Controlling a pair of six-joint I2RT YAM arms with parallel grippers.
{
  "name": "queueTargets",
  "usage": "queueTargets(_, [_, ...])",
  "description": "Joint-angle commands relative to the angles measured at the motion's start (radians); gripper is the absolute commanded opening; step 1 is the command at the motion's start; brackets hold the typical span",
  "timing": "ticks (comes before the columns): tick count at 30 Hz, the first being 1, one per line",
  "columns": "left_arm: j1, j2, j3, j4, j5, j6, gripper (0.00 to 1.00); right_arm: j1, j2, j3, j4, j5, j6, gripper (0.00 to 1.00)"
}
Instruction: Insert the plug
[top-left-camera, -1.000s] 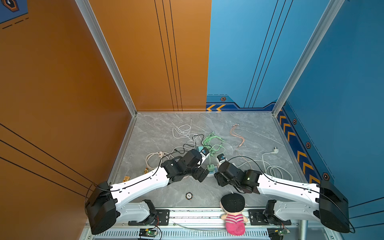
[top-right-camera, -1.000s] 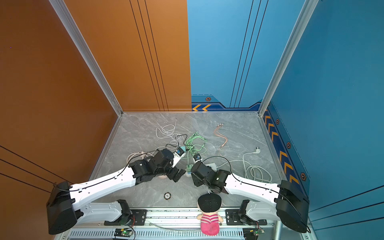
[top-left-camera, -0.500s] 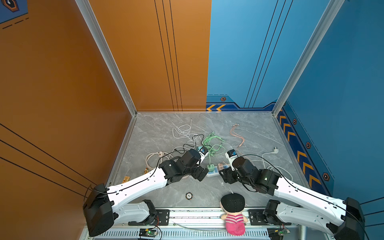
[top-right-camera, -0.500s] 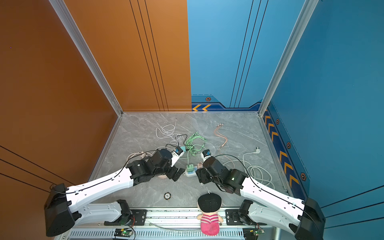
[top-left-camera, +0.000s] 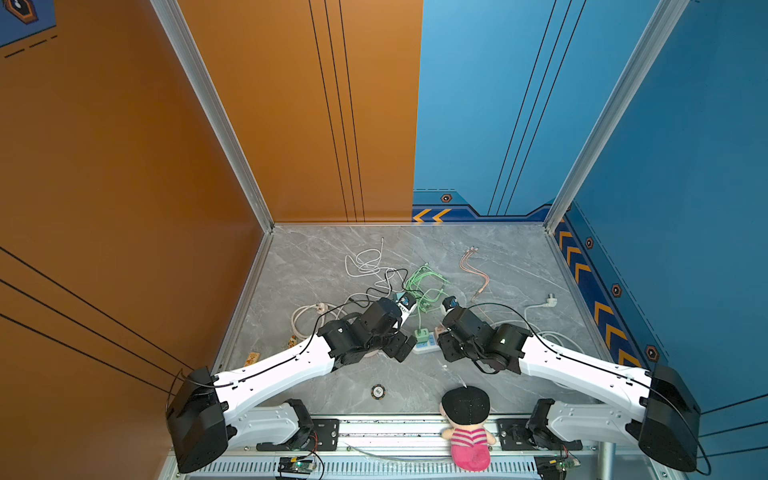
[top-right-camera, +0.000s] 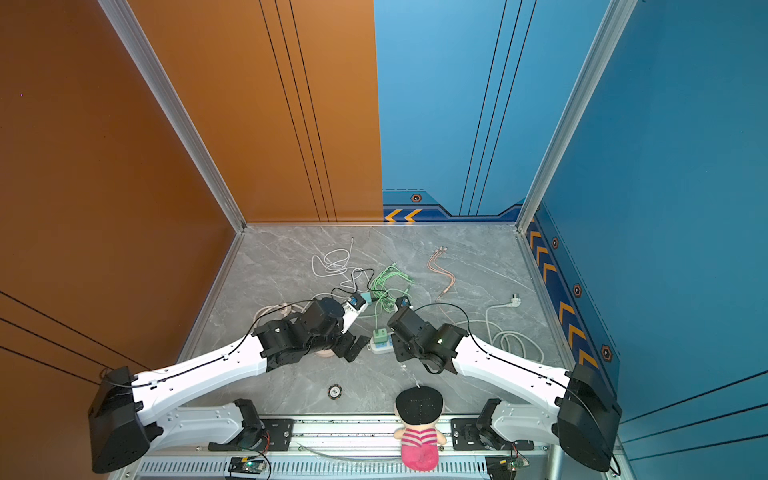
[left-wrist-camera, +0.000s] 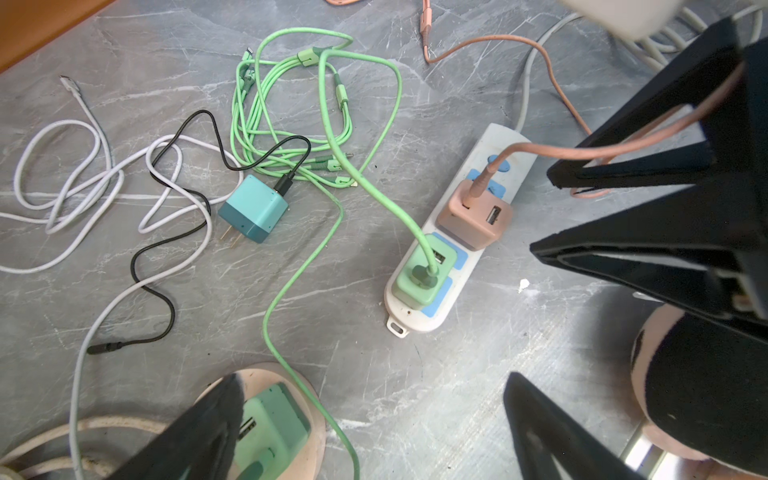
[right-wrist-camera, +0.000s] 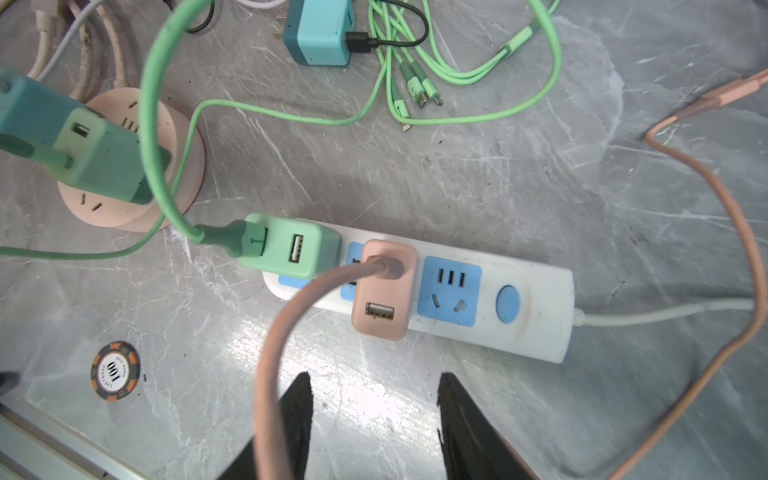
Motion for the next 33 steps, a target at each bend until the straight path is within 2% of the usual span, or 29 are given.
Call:
queueTargets(1, [0.011,-0.004,-0.012,-0.030,-0.019,-0.020,0.98,-0.002,0.024,0.024,-0.007,0.099,0.032,0.50])
queueTargets(3, [0.011,0.002,-0.010,-0.031,-0.017,-0.022,0.98,-0.003,0.035,0.024,-0.005,0.103,0.034,0.49])
queueTargets(7, [0.011,0.008,-0.004,-0.038,-0.017,-0.022,0.98,0.005,0.013,0.023,-0.020,0.035,0.023,0.51])
queueTargets(14, [0.014,-0.001,0.003,-0.046,-0.017,-0.020,0.98,0.022,-0.203,-0.002,-0.190,-0.132,0.036,0.54])
queueTargets(17, [0.016,0.006,0.012,-0.045,-0.006,-0.018,0.98,0.022,-0.302,-0.024,-0.214,-0.250,0.024,0.58])
queueTargets(21, [0.016,0.014,0.025,-0.044,-0.001,-0.018,0.98,0.010,-0.366,-0.022,-0.223,-0.327,-0.001,0.59])
queueTargets(24, [0.016,0.010,0.025,-0.046,0.003,-0.019,0.98,-0.002,-0.374,0.016,-0.226,-0.379,-0.033,0.62])
queueTargets(27, [0.017,0.006,0.021,-0.045,-0.004,-0.023,0.98,-0.022,-0.349,0.040,-0.227,-0.371,-0.064,0.67])
queueTargets(33, [0.018,0.005,0.010,-0.046,-0.004,-0.031,0.98,-0.046,-0.191,0.091,-0.213,-0.352,-0.129,0.66])
